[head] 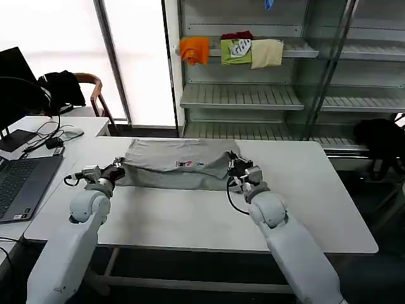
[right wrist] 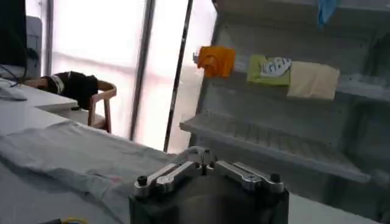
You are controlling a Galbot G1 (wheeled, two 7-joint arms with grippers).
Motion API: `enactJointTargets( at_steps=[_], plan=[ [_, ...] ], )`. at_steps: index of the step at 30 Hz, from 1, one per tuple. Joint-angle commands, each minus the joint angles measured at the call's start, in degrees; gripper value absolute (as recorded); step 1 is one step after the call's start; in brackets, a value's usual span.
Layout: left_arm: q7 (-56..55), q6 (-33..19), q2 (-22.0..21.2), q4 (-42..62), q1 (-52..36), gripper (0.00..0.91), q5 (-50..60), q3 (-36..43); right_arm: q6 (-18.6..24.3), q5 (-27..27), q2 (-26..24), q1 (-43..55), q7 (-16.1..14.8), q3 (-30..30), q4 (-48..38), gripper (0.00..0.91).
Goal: Fold and organize the clothes.
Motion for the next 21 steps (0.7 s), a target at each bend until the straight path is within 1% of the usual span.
enactJointTargets(
  at_steps=[1, 2, 3, 4, 5, 6, 7, 8, 12, 14, 15, 18, 19, 20, 21],
  plan=[
    [-0.17, -0.22, -0.62, 3.44, -2.26, 0.171, 1.66, 0.69, 1.54, -0.65, 1.21, 3.59, -0.82, -0.69, -5.07, 0.020],
    [0.09, -0.09, -0.50, 3.30, -2.04, 0.806, 1.89, 0.72, 1.22, -0.65, 1.20, 3.20, -0.74, -0.79, -4.97, 0.101],
    [0.19, 0.05, -0.49, 3.27, -1.89, 0.907, 2.05, 0.72, 0.92, -0.63, 1.18, 2.80, -0.65, -0.83, -4.87, 0.111],
    [0.38, 0.30, -0.48, 3.30, -1.77, 0.907, 2.40, 0.73, 0.67, -0.63, 1.12, 2.14, -0.57, -0.86, -4.79, 0.262],
    [0.73, 0.31, -0.43, 3.33, -1.67, 0.907, 2.78, 0.76, 0.64, -0.70, 1.04, 1.46, -0.50, -0.88, -4.75, 0.453],
    [1.07, 0.38, -0.37, 3.36, -1.54, 0.907, 3.44, 0.85, 0.62, -0.81, 0.98, 0.71, -0.44, -0.83, -4.70, 0.574],
    [1.36, 0.45, -0.34, 3.44, -1.48, 0.907, 3.81, 0.97, 0.62, -0.80, 0.96, 0.06, -0.44, -0.69, -4.65, 0.846],
    [1.65, 0.46, -0.24, 3.46, -1.42, 0.907, 4.26, 1.12, 0.64, -0.82, 0.96, -0.59, -0.22, -0.50, -4.60, 0.907],
    [2.08, 0.44, -0.08, 3.11, -1.44, 0.907, 4.59, 1.40, -0.23, -0.93, 0.95, -2.36, 1.90, 0.35, -4.50, 0.907],
    [2.00, 0.59, 0.11, 2.86, -1.50, 0.907, 5.57, 1.60, -2.01, -0.80, 0.63, -2.87, 3.37, 0.62, -4.06, 0.907],
    [1.95, 0.68, 0.23, 2.74, -1.51, 0.907, 6.01, 1.62, -2.69, -0.80, 0.58, -2.89, 3.41, 0.68, -3.96, 0.907],
    [1.25, 1.56, 1.11, 1.60, -1.44, 0.907, 7.38, 1.53, -6.25, -0.46, 0.04, -2.81, 4.75, 1.28, -2.80, 0.907],
    [0.89, 1.91, 1.45, 0.91, -1.41, 0.907, 7.58, 1.46, -9.63, 0.62, 0.14, -2.39, 6.31, 1.83, -2.09, 0.907],
    [0.71, 2.22, 1.90, 0.10, -1.33, 0.907, 7.93, 1.31, -11.85, 1.34, 0.29, -2.09, 7.27, 2.26, -1.55, 0.907],
    [0.60, 2.51, 2.32, -0.64, -1.24, 0.907, 8.03, 1.22, -11.70, 2.66, 0.21, -1.51, 8.94, 2.28, -1.36, 0.907]
  ],
)
